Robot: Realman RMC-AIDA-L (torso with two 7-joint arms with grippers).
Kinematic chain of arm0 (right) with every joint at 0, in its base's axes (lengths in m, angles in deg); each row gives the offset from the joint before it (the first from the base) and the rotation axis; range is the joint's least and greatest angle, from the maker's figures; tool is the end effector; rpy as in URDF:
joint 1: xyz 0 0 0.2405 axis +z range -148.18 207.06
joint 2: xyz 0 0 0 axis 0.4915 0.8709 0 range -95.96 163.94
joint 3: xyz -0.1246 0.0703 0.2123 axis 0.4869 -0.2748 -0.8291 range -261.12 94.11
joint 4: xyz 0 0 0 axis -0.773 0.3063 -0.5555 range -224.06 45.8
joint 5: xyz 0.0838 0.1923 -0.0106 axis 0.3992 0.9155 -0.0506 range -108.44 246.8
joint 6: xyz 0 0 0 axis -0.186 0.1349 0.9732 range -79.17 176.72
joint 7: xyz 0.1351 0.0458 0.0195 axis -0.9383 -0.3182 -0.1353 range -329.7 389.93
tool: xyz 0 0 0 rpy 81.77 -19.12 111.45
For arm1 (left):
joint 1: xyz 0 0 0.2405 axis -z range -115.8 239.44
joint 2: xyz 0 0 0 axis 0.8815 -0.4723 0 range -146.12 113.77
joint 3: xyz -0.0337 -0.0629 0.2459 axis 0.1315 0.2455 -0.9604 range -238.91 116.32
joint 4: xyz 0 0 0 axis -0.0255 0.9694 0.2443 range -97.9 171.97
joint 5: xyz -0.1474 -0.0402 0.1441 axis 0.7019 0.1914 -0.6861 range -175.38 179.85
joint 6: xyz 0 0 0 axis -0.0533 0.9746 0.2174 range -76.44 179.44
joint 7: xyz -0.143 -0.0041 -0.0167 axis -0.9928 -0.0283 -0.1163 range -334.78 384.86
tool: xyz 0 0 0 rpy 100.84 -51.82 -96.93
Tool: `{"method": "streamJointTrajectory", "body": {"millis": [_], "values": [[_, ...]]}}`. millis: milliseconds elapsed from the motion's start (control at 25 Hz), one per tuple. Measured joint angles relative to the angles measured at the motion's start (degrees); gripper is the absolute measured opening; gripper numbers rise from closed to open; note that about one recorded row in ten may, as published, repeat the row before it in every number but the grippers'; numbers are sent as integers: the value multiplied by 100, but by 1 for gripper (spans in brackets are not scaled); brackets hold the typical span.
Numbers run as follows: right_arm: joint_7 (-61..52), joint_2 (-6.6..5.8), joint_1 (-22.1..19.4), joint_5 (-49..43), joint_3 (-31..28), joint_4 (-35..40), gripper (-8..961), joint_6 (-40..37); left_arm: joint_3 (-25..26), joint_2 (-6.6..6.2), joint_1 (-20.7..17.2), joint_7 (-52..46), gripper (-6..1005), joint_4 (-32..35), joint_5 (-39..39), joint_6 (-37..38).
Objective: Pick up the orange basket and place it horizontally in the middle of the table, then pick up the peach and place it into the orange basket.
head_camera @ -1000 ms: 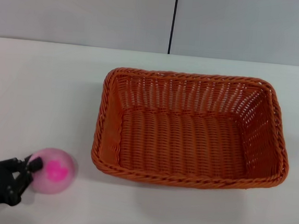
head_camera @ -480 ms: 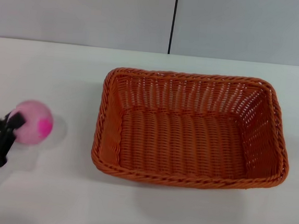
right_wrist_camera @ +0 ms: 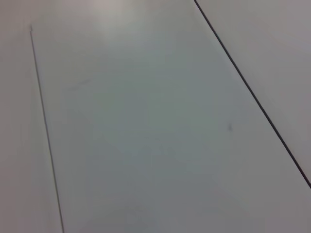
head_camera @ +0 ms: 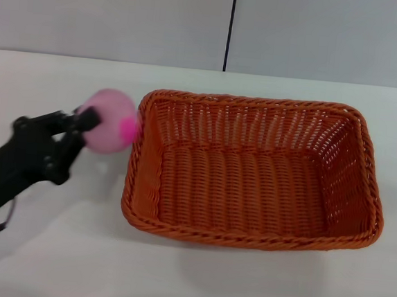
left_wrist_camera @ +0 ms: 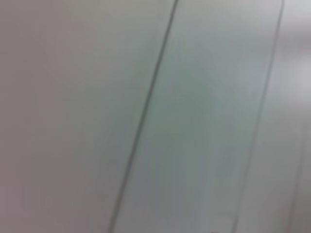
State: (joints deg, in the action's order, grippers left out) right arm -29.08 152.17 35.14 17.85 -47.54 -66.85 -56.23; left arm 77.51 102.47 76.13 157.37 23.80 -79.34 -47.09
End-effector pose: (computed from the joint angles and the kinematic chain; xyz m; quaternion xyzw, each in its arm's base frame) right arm 0.3441 0.2087 0.1075 -0.6197 0.1906 0.5802 0.4929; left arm -0.3123 0.2322 -0.0075 -0.8106 -0.2181 -0.4573 0.2938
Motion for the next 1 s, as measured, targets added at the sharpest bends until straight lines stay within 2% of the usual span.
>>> {"method": "streamJointTrajectory", "body": {"millis": [160, 240, 360, 400, 440, 600, 920, 1000], "values": [[12, -1, 4, 0, 7, -24, 608, 1, -167, 14, 278, 7, 80, 238, 3, -46], [15, -1, 5, 0, 22, -24, 608, 1, -482, 33, 611, 194, 88, 539, 3, 5], [19, -1, 2, -1, 34, -24, 608, 1, -482, 33, 611, 194, 99, 539, 3, 5], [22, 0, 0, -15, 33, -23, 608, 1, -748, 41, 810, 498, 103, 797, 10, 143], [22, 0, 0, -47, 23, -23, 608, 1, -801, 44, 861, 563, 107, 882, 15, 227], [83, 2, 5, -120, -10, -22, 609, 1, -868, 45, 900, 582, 122, 970, 0, 285], [148, 3, 16, -128, -11, -30, 609, -1, -889, 22, 811, 548, 417, 964, 12, 325], [157, 3, 16, -128, -11, -30, 609, 40, -598, -8, 545, 544, 473, 781, 34, 305]]}}
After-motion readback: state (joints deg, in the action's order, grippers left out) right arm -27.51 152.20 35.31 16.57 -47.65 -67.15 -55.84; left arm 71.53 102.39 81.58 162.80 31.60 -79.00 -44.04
